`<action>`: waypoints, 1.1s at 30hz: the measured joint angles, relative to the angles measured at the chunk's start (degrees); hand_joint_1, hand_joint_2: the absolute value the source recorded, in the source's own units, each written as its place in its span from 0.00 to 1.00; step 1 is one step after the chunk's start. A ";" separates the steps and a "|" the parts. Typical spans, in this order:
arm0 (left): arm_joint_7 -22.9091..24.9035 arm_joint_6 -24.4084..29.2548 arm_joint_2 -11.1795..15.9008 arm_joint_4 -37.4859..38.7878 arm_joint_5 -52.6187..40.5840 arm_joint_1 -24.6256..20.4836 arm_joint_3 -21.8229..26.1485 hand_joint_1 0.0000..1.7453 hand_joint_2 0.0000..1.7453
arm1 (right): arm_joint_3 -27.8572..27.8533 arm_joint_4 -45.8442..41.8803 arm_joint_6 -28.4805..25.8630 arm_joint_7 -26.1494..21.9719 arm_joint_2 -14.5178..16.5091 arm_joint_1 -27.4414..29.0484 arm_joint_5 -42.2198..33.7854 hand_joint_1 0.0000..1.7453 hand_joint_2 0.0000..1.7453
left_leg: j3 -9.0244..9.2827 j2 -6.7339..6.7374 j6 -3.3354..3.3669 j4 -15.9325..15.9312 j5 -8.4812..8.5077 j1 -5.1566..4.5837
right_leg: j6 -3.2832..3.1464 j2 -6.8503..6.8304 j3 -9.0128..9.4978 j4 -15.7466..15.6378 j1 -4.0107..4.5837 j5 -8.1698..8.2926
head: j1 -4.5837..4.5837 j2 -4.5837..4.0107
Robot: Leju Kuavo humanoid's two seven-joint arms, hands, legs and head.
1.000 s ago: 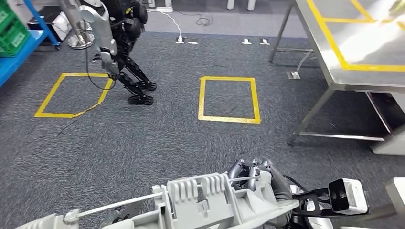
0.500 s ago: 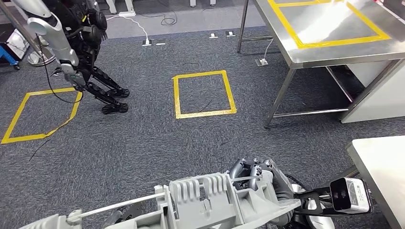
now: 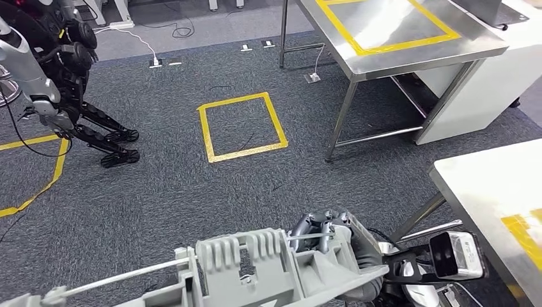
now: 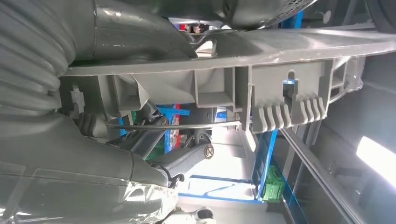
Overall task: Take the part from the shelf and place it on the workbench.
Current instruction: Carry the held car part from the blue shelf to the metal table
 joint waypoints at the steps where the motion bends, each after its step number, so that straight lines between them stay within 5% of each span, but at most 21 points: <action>1: -0.30 0.21 -0.03 0.06 0.38 0.29 0.31 0.00 1.00 | 0.33 0.15 0.01 0.09 -0.03 -0.43 -0.48 1.00 1.00 | -0.20 0.85 0.12 0.00 0.07 -0.12 | -0.13 -0.79 -1.93 4.24 -0.03 -1.82 | 0.08 0.00; 3: -0.72 0.44 -0.11 0.21 0.98 0.91 0.96 0.00 1.00 | 1.00 0.55 0.01 0.19 -0.12 -0.97 -1.21 1.00 1.00 | -0.49 2.58 0.16 0.02 0.13 -0.25 | 0.23 -1.19 -4.03 9.63 -0.12 -3.71 | 0.08 0.00; 4: -0.85 0.51 -0.17 0.28 1.24 1.15 1.21 0.00 1.00 | 1.32 0.76 0.01 0.22 -0.16 -1.19 -1.41 1.00 1.00 | -0.55 3.37 0.13 0.04 0.14 -0.26 | 0.69 -1.38 -3.25 8.91 -0.17 -3.34 | 0.09 0.00; 6: -1.04 0.63 -0.36 0.39 1.56 1.48 1.63 0.00 1.00 | 1.88 1.07 0.01 0.27 -0.18 -1.72 -1.62 1.00 1.00 | -0.55 4.68 -0.05 0.19 0.11 -0.29 | 1.62 -3.03 1.59 1.18 -0.26 -0.91 | 0.10 0.00; 8: -1.28 0.91 -0.50 0.54 1.91 1.79 2.07 0.00 1.00 | 2.34 1.17 0.01 0.35 -0.10 -2.35 -1.79 1.00 1.00 | -0.67 5.73 -0.61 0.57 -0.05 -0.58 | 1.51 -5.04 5.72 -5.89 -0.05 0.90 | 0.05 0.00; 11: -1.74 1.52 -0.64 0.94 2.51 2.41 2.69 0.00 1.00 | 2.81 1.20 -0.03 0.65 0.07 -2.80 -2.26 1.00 1.00 | -0.68 7.15 -1.57 0.78 -0.06 -0.64 | 0.35 -4.37 6.21 -7.48 0.28 1.46 | -0.05 0.00; 14: -2.26 1.86 -0.76 1.22 2.68 2.75 2.96 0.00 1.00 | 3.29 1.22 -0.21 0.98 0.29 -3.14 -2.87 1.00 1.00 | -1.90 4.63 -2.56 4.01 -2.61 0.00 | -0.70 -2.69 6.12 -7.74 -0.17 2.03 | -0.13 0.00; 17: -2.46 1.97 -0.77 1.65 2.65 3.19 3.18 0.00 1.00 | 3.57 1.29 -0.43 1.05 0.43 -3.42 -3.31 1.00 1.00 | -6.69 1.32 -3.04 15.24 -8.13 0.21 | -1.28 -0.87 6.02 -7.72 -0.04 2.29 | -0.23 0.00; 19: -2.43 1.97 -0.80 1.79 2.34 3.26 3.32 0.00 1.00 | 3.60 1.33 -0.52 0.98 0.39 -3.42 -3.53 1.00 1.00 | -7.73 0.99 -2.87 17.56 -7.91 0.20 | -1.43 0.59 6.01 -7.66 0.18 2.41 | -0.22 0.00; 21: -2.14 1.79 -0.86 1.81 1.64 3.06 3.34 0.00 1.00 | 3.61 1.33 -0.55 0.75 0.36 -3.40 -3.79 1.00 1.00 | -4.55 -0.03 -2.24 11.11 -3.93 0.18 | -1.42 2.13 6.12 -7.62 0.28 2.52 | -0.22 0.00; 22: -1.81 1.54 -0.84 1.81 1.24 2.85 3.33 0.00 1.00 | 3.59 1.33 -0.55 0.58 0.35 -3.37 -3.94 1.00 1.00 | -2.50 -1.61 -1.79 7.02 -2.24 0.23 | -1.29 2.78 6.10 -7.62 0.31 2.61 | -0.20 0.00; 25: -0.60 0.50 -0.90 1.78 0.10 1.95 3.17 0.00 1.00 | 3.40 1.31 -0.48 0.12 0.22 -3.00 -4.10 1.00 1.00 | 0.10 -4.62 -0.94 1.35 -0.73 0.03 | -0.45 4.57 5.40 -7.60 0.05 3.14 | -0.35 0.00; 27: 0.12 -0.24 -1.01 1.54 -0.63 1.09 2.82 0.00 1.00 | 2.96 1.10 -0.27 -0.25 0.03 -2.21 -3.91 1.00 1.00 | 0.17 -3.37 -0.62 0.66 -0.33 -0.09 | 0.26 5.61 4.83 -7.84 -0.12 3.58 | -0.55 0.00; 29: 0.95 -0.93 -1.18 1.08 -1.33 0.23 2.28 0.00 1.00 | 2.21 0.76 0.19 -0.79 -0.38 -1.32 -3.72 1.00 1.00 | 0.50 -1.81 -0.11 -0.54 0.42 0.06 | 0.46 3.40 3.76 -6.48 0.13 2.88 | -0.38 0.00; 31: 1.87 -1.63 -1.32 0.71 -1.80 -0.14 1.83 0.00 1.00 | 1.41 0.59 0.69 -1.33 -0.88 -0.52 -3.62 1.00 1.00 | 0.55 -0.06 0.19 -1.16 0.87 0.03 | 0.14 -0.11 0.80 -0.50 0.21 -0.01 | -0.13 0.00; 33: 2.67 -2.32 -1.33 0.45 -2.04 -0.13 1.34 0.00 1.00 | 0.53 0.59 1.25 -1.86 -1.41 0.77 -3.50 1.00 1.00 | 0.23 1.74 0.25 -1.11 0.91 -0.07 | 0.23 -1.11 -2.76 7.09 0.03 -2.89 | -0.01 0.00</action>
